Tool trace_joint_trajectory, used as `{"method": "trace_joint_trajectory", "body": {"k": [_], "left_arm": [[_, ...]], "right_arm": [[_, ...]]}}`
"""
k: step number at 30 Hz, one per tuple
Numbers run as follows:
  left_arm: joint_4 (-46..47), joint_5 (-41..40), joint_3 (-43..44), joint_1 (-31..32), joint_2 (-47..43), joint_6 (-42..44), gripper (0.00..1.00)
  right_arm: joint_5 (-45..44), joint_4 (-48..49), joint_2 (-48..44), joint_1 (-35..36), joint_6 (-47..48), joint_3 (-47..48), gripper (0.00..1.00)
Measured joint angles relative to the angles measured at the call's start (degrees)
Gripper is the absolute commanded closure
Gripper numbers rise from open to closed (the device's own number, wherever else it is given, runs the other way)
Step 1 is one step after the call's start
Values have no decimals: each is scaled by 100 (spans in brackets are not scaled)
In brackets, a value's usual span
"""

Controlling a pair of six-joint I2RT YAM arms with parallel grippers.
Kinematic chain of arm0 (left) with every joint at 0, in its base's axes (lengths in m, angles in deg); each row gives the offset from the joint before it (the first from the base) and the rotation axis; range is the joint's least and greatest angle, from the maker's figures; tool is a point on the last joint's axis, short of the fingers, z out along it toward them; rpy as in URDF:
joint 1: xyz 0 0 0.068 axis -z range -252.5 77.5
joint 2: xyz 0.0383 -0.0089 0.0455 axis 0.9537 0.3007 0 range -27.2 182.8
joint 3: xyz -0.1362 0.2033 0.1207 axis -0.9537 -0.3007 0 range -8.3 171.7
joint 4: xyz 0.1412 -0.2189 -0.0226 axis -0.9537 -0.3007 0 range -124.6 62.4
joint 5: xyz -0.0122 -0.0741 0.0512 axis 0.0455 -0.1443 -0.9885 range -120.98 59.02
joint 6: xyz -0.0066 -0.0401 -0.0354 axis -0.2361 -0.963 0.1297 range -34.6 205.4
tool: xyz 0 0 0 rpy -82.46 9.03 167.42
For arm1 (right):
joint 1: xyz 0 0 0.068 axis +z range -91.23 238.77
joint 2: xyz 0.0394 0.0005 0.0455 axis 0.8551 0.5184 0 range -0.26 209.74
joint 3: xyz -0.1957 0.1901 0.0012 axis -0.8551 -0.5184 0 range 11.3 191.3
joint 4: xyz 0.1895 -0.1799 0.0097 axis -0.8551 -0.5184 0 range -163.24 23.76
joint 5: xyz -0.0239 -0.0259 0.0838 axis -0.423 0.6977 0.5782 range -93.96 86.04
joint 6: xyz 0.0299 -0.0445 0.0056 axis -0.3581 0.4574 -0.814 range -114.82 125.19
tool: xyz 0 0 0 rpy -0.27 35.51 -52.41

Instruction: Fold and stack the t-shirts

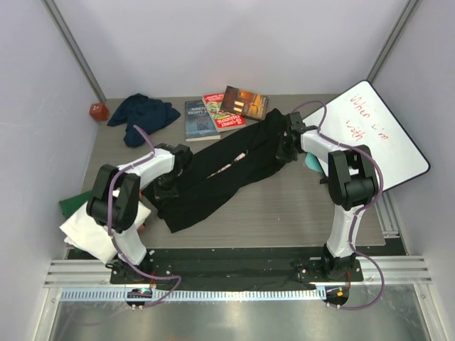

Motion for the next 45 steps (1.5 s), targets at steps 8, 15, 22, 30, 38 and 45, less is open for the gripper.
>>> {"method": "trace_joint_trajectory", "body": {"k": [8,15,22,30,38,45], "left_arm": [[155,11,4,0,654,103,99],[120,-35,79,-2,839,199,85],[-2,-177,79,-7,885,302,63],[-214,-483,162,-24,885,216,57],[-592,-885,872,-28,756,103,57],[-649,-704,1340,-24,188,278,59]], "right_arm": [[-286,-46,31,0,0,50,74],[-756,-35,-46,-4,-4,208,74],[-1126,20,-649,20,9,190,73],[-1434,125,-1493,28,127,175,72],[-1547,26,-1528,28,177,175,71],[-1770,7,-1182,28,199,251,71]]}}
